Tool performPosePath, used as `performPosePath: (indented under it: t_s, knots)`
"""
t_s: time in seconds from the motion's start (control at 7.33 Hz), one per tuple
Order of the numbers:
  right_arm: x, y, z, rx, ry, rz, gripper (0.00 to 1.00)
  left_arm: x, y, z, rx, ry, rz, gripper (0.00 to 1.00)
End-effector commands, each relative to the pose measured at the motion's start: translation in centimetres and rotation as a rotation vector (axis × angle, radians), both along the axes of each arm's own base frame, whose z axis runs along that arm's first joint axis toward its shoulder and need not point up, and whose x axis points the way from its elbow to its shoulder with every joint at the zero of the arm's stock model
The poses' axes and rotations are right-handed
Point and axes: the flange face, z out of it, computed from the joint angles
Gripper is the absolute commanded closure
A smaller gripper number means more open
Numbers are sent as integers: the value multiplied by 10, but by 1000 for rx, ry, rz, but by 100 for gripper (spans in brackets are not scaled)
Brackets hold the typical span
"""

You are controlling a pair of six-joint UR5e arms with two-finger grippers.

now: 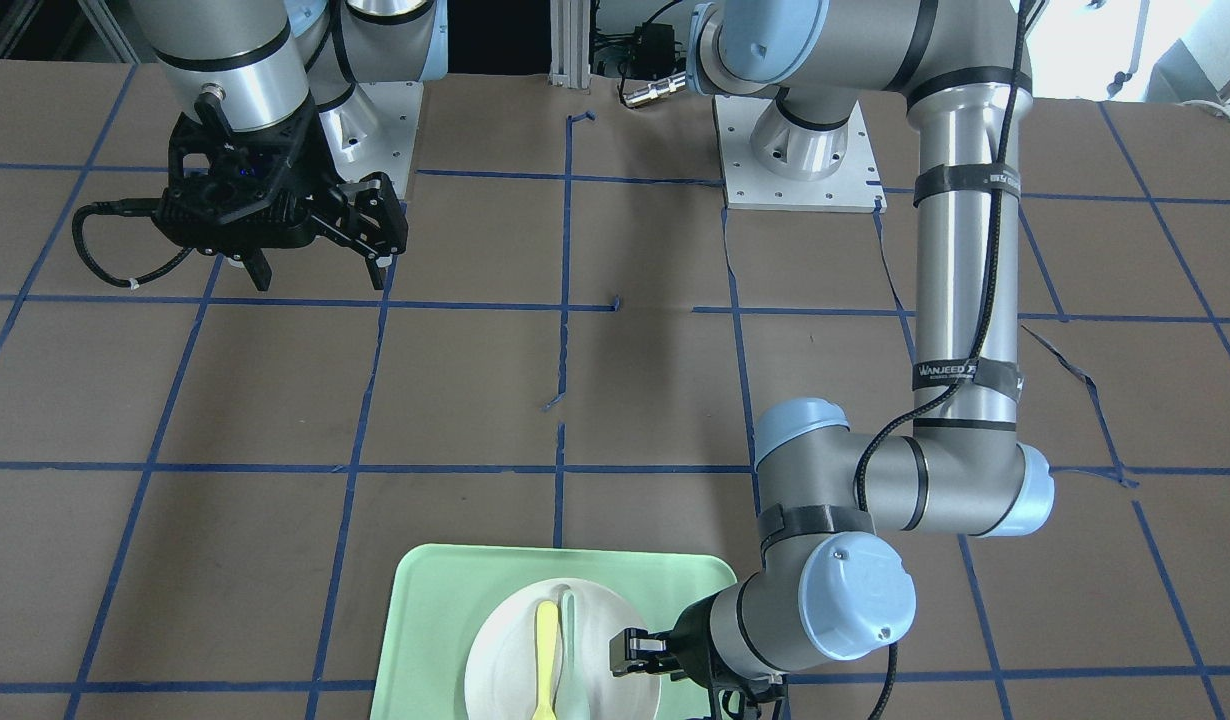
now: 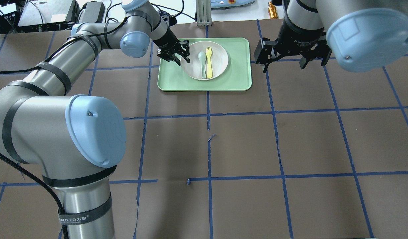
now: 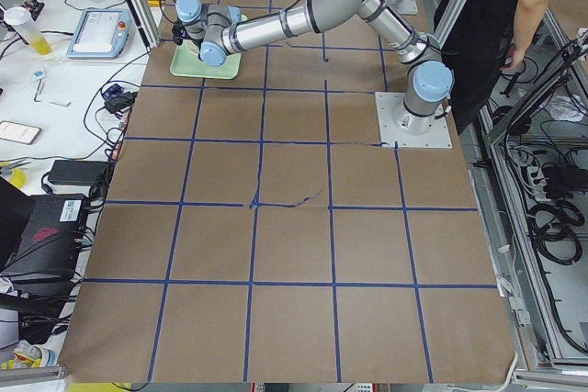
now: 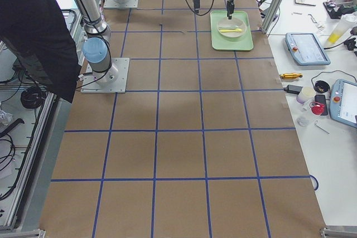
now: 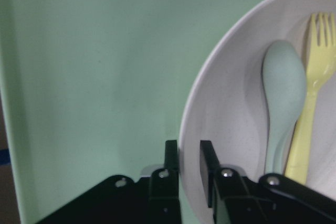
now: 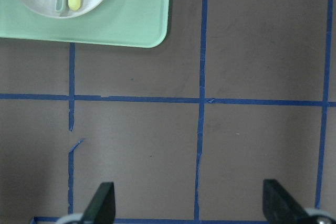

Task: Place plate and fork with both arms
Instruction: 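Raise the left gripper and withdraw it from the plate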

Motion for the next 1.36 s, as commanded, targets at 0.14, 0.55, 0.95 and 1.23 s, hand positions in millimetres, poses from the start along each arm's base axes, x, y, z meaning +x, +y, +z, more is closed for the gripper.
performPosePath:
  t_s: [0.14,0.55,0.95,1.23]
  knots:
    - [0,0,0,0,1,1,0,41,62,55,14,-138,35,0]
    - [-1,1,0,6,3,1,0,76,161,110,49,-390,56,0]
    - [-1,1,-1,7,5,-1,0,67,225,218,60,-372,54,0]
    - [0,1,-1,7,6,0,0,61,249,276,78,-355,42,0]
